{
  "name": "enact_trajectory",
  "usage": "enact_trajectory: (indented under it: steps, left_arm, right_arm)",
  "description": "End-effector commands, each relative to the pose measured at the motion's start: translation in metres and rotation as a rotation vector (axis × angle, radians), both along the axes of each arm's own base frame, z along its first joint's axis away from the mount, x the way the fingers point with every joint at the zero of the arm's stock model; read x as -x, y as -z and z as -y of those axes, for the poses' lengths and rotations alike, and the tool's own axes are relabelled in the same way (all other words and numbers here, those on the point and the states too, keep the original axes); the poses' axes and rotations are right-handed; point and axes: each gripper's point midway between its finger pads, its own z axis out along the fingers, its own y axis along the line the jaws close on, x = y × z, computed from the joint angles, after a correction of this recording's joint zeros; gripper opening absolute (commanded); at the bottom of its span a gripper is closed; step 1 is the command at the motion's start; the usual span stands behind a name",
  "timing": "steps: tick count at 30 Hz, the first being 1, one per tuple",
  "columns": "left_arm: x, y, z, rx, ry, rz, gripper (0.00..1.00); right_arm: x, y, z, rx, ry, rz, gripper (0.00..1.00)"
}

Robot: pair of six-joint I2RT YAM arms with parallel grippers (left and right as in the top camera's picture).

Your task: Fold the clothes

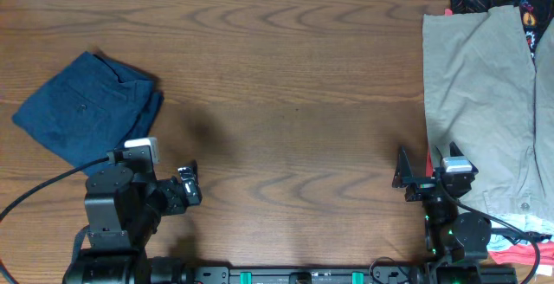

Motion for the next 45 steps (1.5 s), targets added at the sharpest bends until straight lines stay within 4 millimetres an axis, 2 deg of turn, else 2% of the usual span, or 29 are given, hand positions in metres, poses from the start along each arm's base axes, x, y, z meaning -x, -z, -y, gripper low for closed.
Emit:
enact_trajectory:
  steps: [1,10,12,15,18,21,25,30,37,40,45]
  left_arm:
    - [-0.001,-0.002,-0.002,-0.005,-0.01,0.006,0.98]
    - [0.002,-0.006,-0.002,-0.011,-0.008,0.031,0.98]
    - [0.008,-0.007,-0.01,-0.071,-0.017,0.044,0.98]
    - [0.018,-0.007,-0.008,-0.076,-0.003,0.082,0.98]
    - [0.027,0.0,-0.005,-0.075,0.011,0.134,0.98]
    - [0.031,0.016,-0.006,-0.082,0.009,0.168,0.98]
    - [0.021,0.035,-0.006,-0.082,0.005,0.24,0.98]
    - [-0.005,0.051,-0.006,-0.08,-0.006,0.372,0.98]
    - [-0.04,0.054,-0.01,-0.095,-0.044,0.572,0.98]
    - [-0.044,0.064,-0.01,-0.098,-0.042,0.588,0.98]
    - [-0.044,0.064,-0.01,-0.098,-0.041,0.586,0.98]
  right_arm:
    - [0.0,0.001,0.001,0.016,0.008,0.001,0.99]
    - [0.0,0.001,0.001,0.016,0.008,0.001,0.99]
    - [0.0,0.001,0.001,0.016,0.007,0.001,0.99]
    - [0.0,0.001,0.001,0.016,0.007,0.001,0.99]
    - [0.0,0.001,0.001,0.016,0.007,0.001,0.99]
    - [0.0,0.001,0.001,0.016,0.008,0.001,0.99]
    - [0.0,0.001,0.001,0.016,0.008,0.001,0.99]
    - [0.0,0.001,0.001,0.016,0.007,0.001,0.99]
    - [0.0,0.001,0.001,0.016,0.007,0.001,0.99]
    - [0.0,0.001,0.001,0.016,0.007,0.001,0.99]
    - [0.0,0.001,0.001,0.016,0.008,0.001,0.99]
